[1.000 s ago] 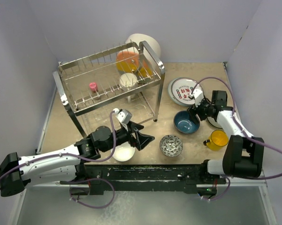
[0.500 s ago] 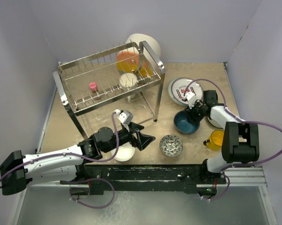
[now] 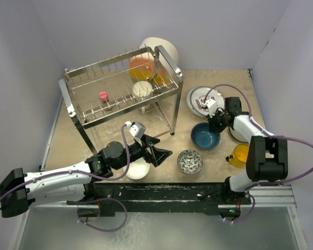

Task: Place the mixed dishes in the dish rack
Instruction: Pick up the bowl from the center of the board.

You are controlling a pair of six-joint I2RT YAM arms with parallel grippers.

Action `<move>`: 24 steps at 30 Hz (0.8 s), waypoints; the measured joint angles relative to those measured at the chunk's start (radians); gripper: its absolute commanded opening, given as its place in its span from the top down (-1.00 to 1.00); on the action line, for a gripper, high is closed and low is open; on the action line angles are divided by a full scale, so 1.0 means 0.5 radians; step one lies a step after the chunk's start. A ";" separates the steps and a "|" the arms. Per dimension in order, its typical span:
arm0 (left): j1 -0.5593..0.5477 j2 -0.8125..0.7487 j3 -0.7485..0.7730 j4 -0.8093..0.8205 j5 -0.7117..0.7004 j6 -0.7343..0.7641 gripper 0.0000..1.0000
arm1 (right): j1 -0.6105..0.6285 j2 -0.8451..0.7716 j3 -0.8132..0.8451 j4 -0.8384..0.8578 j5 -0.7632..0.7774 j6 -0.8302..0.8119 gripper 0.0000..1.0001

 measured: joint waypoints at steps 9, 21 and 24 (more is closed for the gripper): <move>0.000 -0.005 -0.056 0.069 -0.005 -0.079 -0.98 | 0.002 -0.043 0.016 -0.083 0.002 -0.034 1.00; 0.000 0.077 -0.095 0.265 -0.018 -0.211 -0.98 | -0.035 -0.282 0.019 -0.181 -0.118 -0.053 1.00; 0.000 0.105 -0.095 0.300 -0.018 -0.243 -0.98 | -0.078 -0.346 0.019 -0.194 -0.179 -0.053 1.00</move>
